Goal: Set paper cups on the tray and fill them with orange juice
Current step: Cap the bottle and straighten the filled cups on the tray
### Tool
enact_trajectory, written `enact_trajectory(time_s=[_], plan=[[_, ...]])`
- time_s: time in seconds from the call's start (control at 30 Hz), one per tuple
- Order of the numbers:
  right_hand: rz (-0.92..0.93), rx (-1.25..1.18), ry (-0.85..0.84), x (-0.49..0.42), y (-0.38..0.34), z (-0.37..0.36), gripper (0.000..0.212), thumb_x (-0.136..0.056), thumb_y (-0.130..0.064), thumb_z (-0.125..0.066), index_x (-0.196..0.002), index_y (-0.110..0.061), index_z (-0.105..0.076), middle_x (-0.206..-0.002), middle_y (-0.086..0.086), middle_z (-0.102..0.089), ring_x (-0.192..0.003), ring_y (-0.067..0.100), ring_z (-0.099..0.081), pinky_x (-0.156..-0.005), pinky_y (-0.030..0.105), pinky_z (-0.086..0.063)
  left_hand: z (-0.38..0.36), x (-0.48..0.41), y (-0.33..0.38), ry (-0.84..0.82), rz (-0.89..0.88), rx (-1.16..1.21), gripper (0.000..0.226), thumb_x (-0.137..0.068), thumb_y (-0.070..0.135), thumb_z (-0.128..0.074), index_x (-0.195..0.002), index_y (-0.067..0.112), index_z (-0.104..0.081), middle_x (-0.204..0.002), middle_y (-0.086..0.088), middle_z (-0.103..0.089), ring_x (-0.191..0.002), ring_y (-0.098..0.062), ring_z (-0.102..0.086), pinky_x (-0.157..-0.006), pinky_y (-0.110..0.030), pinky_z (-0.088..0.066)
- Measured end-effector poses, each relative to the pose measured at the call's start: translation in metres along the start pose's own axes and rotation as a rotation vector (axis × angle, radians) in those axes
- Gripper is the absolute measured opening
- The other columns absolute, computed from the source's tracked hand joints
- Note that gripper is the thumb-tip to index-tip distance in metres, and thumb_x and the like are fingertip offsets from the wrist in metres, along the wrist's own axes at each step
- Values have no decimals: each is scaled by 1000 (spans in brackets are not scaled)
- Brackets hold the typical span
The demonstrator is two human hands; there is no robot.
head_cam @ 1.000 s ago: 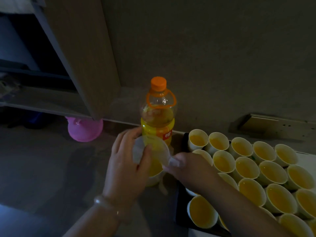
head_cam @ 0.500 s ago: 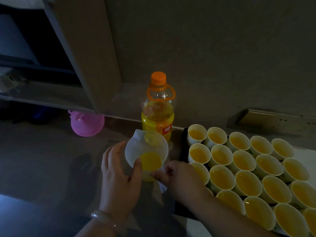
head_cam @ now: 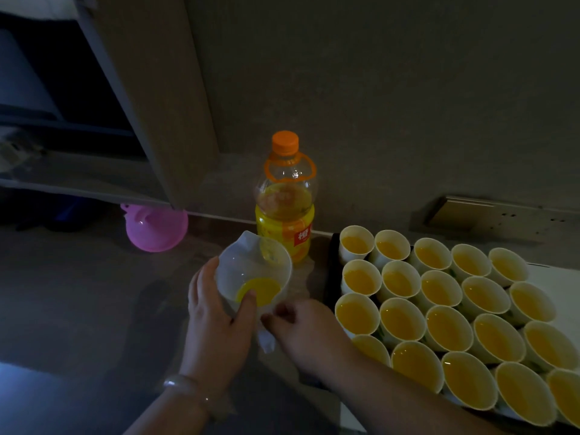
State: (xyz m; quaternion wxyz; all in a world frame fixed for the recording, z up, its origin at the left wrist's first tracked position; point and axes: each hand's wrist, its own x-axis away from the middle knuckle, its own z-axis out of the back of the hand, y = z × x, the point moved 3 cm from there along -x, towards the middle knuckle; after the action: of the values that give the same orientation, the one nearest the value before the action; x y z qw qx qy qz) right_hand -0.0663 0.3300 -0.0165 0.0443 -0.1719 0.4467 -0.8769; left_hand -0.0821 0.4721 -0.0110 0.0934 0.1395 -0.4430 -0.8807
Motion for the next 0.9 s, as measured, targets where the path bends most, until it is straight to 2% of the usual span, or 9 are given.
enact_trajectory(time_s=[0.07,0.17,0.23,0.33,0.53,0.63,0.73,0.83,0.9], plan=[[-30,-41,-67,2,-2,-7,17,-88,-33,-57,-87,-19,-67,-72,-7,-60,-70,7,-56,-53,11,-33,2,-4,-1,-6,32,15,70,-87,20,-64,-146,16,-27,-145,-1,-32,-114,3,-30,-87,-19,-32],[-38,-64,-101,5,-2,-17,32,-88,-32,-56,-117,-21,-64,-106,0,-69,-100,16,-63,-73,19,-39,6,-10,-5,-12,55,47,72,-87,24,-65,-147,19,-25,-145,-2,-32,-122,-9,-37,-93,-30,-38],[1,-44,-90,7,-2,-19,36,-88,-32,-55,-121,-20,-63,-112,1,-69,-105,16,-62,-73,17,-38,8,-11,-11,-15,56,65,75,-86,28,-67,-147,20,-25,-145,-2,-33,-127,-16,-41,-96,-36,-42],[28,-39,-75,9,-3,-21,33,-88,-33,-53,-117,-20,-65,-103,-1,-70,-99,15,-63,-72,19,-39,8,-5,-17,-45,97,96,83,-80,40,-68,-147,25,-22,-147,1,-30,-130,-17,-42,-100,-41,-44],[46,-95,-87,15,-5,-24,9,-89,-24,-54,-86,-27,-62,-71,-13,-57,-71,3,-53,-60,12,-38,3,21,-21,-107,90,94,98,-75,32,-77,-149,33,-12,-153,9,-17,-137,-16,-34,-105,-42,-41],[57,-84,-79,18,-7,-23,14,-89,-23,-54,-97,-24,-66,-85,-10,-66,-79,3,-59,-62,10,-39,3,22,-20,-103,58,76,99,-73,31,-76,-149,29,-13,-154,5,-16,-138,-15,-30,-106,-40,-39],[59,-59,-79,21,-7,-23,20,-91,-25,-54,-107,-23,-66,-101,-3,-70,-95,10,-62,-76,20,-45,3,21,-14,-77,26,45,103,-73,35,-78,-151,26,-10,-156,5,-9,-143,-18,-20,-109,-44,-35],[29,-33,-61,21,-1,-18,28,-92,-25,-50,-116,-23,-65,-109,0,-70,-103,14,-62,-76,19,-42,7,20,-2,19,-107,14,100,-69,57,-60,-150,18,-17,-158,-1,-8,-143,-8,-10,-107,-31,-27],[-29,-82,-5,21,4,-13,24,-89,-24,-50,-101,-21,-71,-93,2,-72,-91,16,-65,-70,22,-45,8,21,10,95,-262,3,86,-75,49,-54,-146,11,-24,-156,-10,-14,-144,-5,-11,-106,-19,-24]])
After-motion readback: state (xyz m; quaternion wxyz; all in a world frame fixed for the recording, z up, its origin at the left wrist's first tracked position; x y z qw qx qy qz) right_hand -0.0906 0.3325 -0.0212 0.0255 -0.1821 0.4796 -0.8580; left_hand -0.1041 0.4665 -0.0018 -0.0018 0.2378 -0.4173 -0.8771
